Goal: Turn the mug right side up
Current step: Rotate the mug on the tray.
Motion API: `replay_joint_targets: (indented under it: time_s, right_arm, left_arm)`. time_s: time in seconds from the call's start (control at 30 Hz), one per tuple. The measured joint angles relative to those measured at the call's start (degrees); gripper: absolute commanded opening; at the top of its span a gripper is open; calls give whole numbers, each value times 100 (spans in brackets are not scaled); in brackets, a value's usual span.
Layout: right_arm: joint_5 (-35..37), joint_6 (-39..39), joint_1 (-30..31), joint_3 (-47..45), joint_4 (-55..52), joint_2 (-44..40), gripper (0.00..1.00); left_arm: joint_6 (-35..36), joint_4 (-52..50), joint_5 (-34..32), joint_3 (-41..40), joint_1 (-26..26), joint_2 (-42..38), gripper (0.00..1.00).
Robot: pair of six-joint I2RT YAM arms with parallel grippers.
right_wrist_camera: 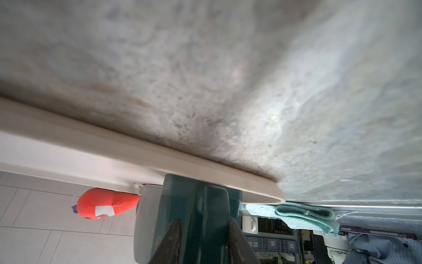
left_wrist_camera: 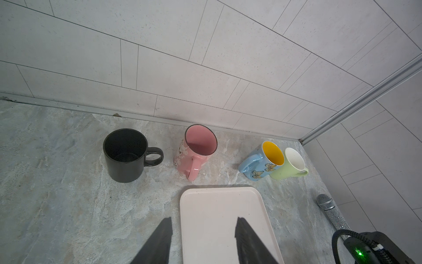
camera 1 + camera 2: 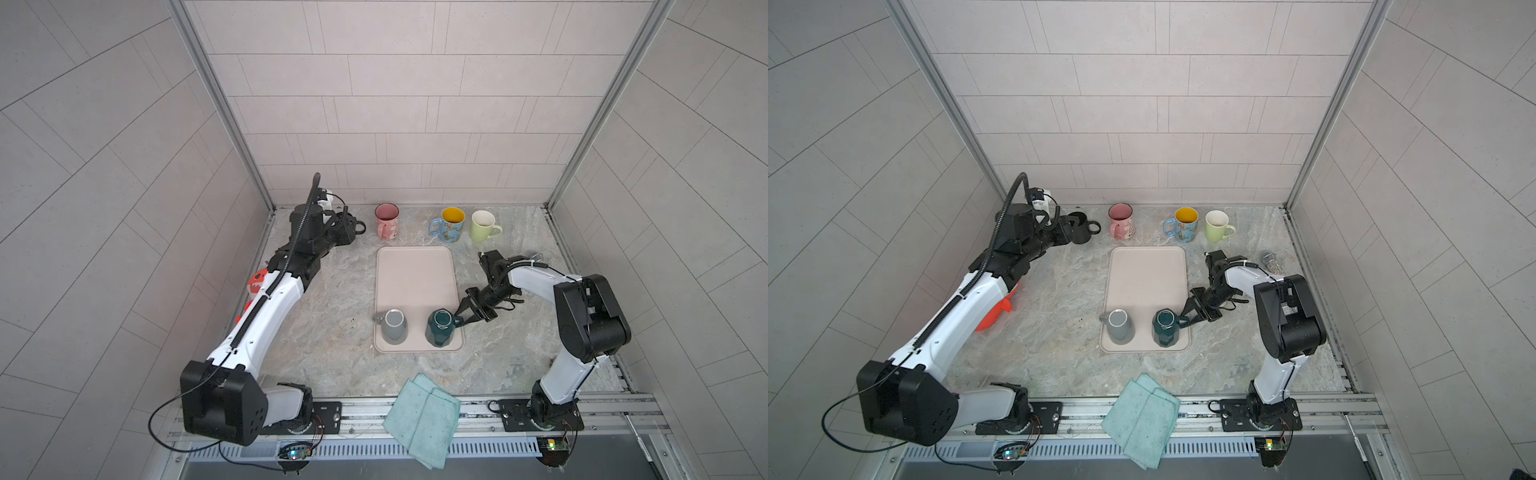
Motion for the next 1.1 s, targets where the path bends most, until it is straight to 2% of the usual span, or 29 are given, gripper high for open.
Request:
replay_joint_targets:
  time_s: [0.17, 0.5, 0.7, 0.87, 1.1]
  right_arm:
    - [-7, -46, 17, 74, -26, 26, 42]
    - [-13, -61, 205, 186, -138, 70, 50]
    - [-24, -68, 262, 205, -170, 155, 49]
    - [-33, -85, 319, 223, -168, 256, 44]
    - [-74, -85, 352, 372, -199, 258, 45]
  left_arm:
    - [-2, -7, 0, -11, 22, 0, 50]
    - [-13, -22, 2, -37, 42, 0, 50]
    - [-13, -28, 0, -55, 63, 0, 51]
    - [-13, -28, 4, -68, 70, 0, 50]
    - [-13, -28, 2, -74, 87, 0, 50]
